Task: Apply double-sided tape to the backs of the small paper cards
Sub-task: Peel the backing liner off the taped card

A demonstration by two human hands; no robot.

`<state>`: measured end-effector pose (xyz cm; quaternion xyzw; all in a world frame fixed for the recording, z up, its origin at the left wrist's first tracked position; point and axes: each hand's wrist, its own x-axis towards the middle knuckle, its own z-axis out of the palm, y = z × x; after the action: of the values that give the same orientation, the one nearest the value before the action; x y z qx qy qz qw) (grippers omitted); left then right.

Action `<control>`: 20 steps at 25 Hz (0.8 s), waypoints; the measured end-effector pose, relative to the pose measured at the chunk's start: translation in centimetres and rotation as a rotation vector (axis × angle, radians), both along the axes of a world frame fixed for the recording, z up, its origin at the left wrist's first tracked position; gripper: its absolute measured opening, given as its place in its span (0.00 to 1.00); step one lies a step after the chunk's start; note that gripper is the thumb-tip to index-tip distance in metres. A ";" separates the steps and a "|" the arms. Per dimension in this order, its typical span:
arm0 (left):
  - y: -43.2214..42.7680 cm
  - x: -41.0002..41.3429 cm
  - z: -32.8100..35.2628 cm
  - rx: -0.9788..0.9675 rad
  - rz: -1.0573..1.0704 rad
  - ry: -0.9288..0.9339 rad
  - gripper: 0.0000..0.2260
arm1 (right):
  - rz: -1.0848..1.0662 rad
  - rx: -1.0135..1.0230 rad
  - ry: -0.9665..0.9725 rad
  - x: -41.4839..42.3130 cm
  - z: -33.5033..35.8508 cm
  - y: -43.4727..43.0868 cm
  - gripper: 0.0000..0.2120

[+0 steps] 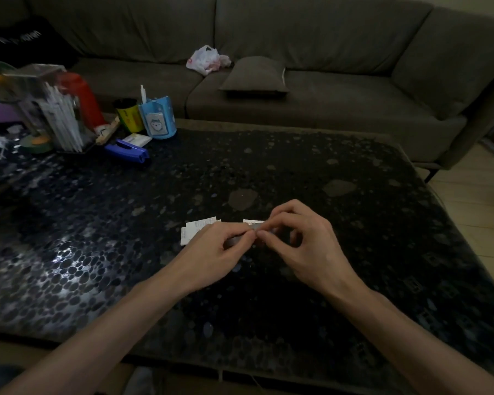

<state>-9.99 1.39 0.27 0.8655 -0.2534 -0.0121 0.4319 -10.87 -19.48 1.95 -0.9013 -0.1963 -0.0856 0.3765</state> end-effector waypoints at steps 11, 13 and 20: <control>-0.8 0.3 0.2 -0.422 -0.067 0.448 0.16 | 0.097 0.113 0.087 0.0 1.0 0.5 0.01; -0.5 0.6 0.1 -0.526 -0.065 0.565 0.14 | 0.128 0.334 0.128 0.1 1.4 0.3 0.01; 0.0 0.5 0.3 -0.571 -0.062 0.645 0.14 | 0.139 0.447 0.277 0.9 0.9 -0.5 0.15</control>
<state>-9.50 1.36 0.53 0.6552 -0.1244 -0.2246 0.7105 -9.92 -19.98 2.85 -0.7832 -0.1805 0.0234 0.5946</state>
